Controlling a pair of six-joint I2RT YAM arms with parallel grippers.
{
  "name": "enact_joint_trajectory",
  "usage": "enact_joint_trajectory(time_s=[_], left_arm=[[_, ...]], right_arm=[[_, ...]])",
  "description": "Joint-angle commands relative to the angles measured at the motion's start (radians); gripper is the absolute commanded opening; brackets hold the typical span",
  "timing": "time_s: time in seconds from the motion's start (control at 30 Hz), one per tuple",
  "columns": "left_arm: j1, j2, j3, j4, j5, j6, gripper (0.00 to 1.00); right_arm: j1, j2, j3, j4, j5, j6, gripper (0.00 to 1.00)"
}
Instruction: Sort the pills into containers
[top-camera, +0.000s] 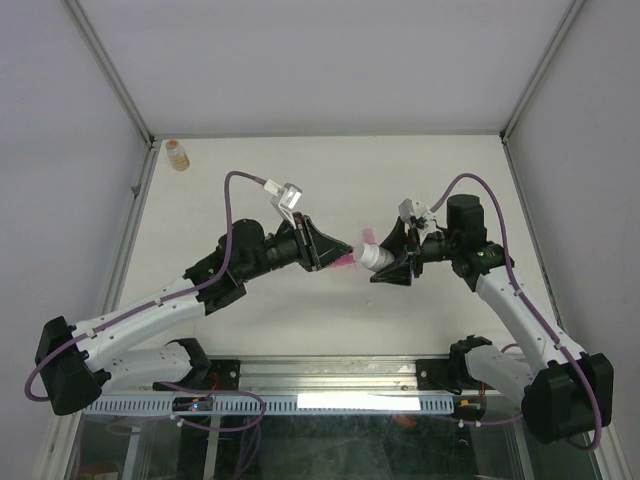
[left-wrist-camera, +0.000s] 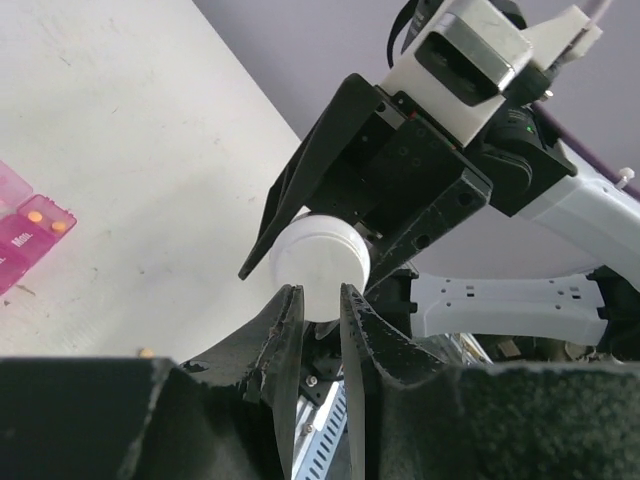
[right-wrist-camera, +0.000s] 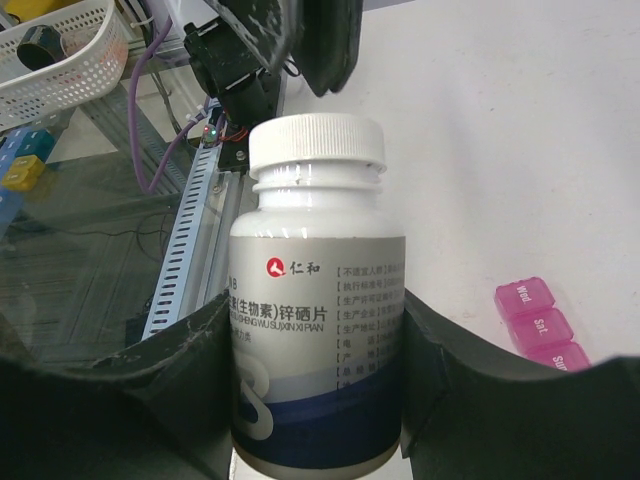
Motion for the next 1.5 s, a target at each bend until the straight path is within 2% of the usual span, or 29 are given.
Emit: enact_joint_trajectory(time_s=[0.0, 0.47, 0.67, 0.77, 1.13, 1.23, 1.3, 1.47], left_arm=[[-0.015, 0.035, 0.067, 0.001, 0.001, -0.015, 0.22], [-0.030, 0.145, 0.145, 0.000, 0.051, 0.011, 0.21], [-0.034, 0.139, 0.137, -0.022, 0.070, 0.010, 0.21], [-0.034, 0.123, 0.127, -0.024, 0.060, 0.013, 0.25], [-0.033, 0.013, 0.119, -0.051, -0.063, 0.037, 0.64], [-0.034, -0.018, 0.079, -0.046, -0.099, 0.027, 0.81], [-0.032, -0.042, 0.036, -0.019, -0.110, 0.019, 0.98], [-0.030, -0.103, -0.097, 0.145, -0.112, -0.040, 0.99]], right_arm=[[-0.003, -0.002, 0.040, 0.037, -0.008, -0.009, 0.00], [-0.003, -0.005, 0.040, 0.037, -0.009, -0.008, 0.00], [-0.002, -0.005, 0.042, 0.036, -0.009, -0.008, 0.00], [-0.003, -0.005, 0.041, 0.036, -0.008, -0.008, 0.00], [-0.009, -0.011, 0.041, 0.034, -0.012, -0.011, 0.00], [-0.009, -0.013, 0.038, 0.034, -0.012, -0.026, 0.00], [-0.009, -0.018, 0.030, 0.034, -0.009, -0.045, 0.00], [-0.009, -0.023, 0.013, 0.048, -0.005, -0.068, 0.00]])
